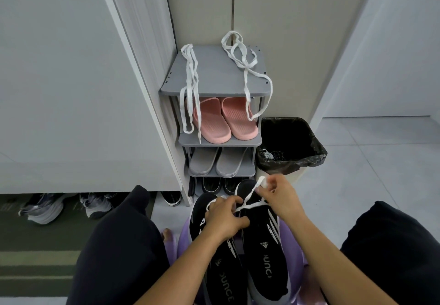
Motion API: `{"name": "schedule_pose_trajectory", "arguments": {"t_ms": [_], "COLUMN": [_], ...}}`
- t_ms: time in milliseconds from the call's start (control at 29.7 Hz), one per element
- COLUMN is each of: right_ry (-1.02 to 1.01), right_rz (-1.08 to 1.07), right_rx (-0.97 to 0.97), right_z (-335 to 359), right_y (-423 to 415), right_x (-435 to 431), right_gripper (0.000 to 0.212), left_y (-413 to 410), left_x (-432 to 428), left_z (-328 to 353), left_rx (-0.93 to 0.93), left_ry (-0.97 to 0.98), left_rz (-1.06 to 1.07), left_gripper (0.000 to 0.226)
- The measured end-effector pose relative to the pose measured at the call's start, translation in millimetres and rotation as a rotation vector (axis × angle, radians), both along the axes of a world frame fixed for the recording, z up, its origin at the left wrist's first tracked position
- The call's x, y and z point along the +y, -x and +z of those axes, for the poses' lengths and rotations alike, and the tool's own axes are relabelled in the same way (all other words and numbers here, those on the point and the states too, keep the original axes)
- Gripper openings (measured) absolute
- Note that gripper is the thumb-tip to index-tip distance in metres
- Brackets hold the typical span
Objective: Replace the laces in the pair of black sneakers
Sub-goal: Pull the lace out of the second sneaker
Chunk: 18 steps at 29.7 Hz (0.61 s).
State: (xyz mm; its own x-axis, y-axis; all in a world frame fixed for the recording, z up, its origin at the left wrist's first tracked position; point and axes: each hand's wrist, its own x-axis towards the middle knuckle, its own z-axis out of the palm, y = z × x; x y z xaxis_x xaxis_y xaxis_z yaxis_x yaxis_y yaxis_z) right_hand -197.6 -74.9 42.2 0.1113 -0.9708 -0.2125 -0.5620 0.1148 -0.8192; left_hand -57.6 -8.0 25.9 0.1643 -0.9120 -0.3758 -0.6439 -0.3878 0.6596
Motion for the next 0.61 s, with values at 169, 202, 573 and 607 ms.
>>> {"name": "schedule_pose_trajectory", "arguments": {"t_ms": [169,202,573,607], "right_ry": [0.014,0.057,-0.099,-0.081], "right_rz": [0.065,0.02,0.019,0.024], "right_rx": [0.236,0.198,0.11,0.13], "right_z": [-20.4,-17.3,-29.0,-30.6], "right_y": [2.2,3.4,13.8,13.1], "right_x": [2.1,0.8,-4.2,-3.2], "right_gripper": [0.036,0.033,0.036,0.037], "left_y": [1.3,1.2,2.9,3.1], "left_x": [-0.6,-0.6,-2.0,-1.9], "left_z": [1.4,0.9,1.3,1.7], "left_rx": [-0.018,-0.016,-0.035,-0.036], "left_ry": [0.005,-0.002,-0.011,-0.01], "left_rz": [-0.016,-0.013,-0.023,-0.023], "left_gripper": [0.048,0.048,0.048,0.047]}}
